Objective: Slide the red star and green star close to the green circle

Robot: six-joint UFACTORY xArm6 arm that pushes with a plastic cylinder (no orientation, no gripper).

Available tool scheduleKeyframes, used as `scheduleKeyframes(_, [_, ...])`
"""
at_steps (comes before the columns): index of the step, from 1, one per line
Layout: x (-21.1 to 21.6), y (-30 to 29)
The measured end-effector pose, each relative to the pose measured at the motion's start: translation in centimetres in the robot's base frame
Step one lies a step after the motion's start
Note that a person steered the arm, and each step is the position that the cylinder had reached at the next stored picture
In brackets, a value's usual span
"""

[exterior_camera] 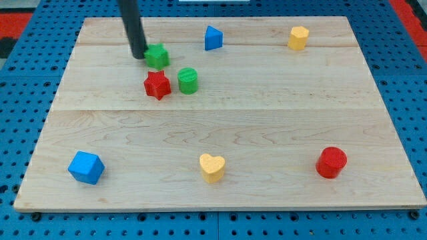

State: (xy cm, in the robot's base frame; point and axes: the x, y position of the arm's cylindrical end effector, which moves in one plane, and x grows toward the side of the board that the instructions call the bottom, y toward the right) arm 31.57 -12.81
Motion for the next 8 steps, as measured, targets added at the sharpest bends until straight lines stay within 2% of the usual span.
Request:
scheduleKeyframes(2, [-4.5, 2.4])
scheduleKeyframes(4, [-1.5, -0.3])
scheduleKeyframes(5, [-1.1, 2.8])
scheduleKeyframes(6, [1.2, 4.2])
scheduleKeyframes(7, [1.1, 6.0])
scheduleKeyframes(8, [3.2, 15.8])
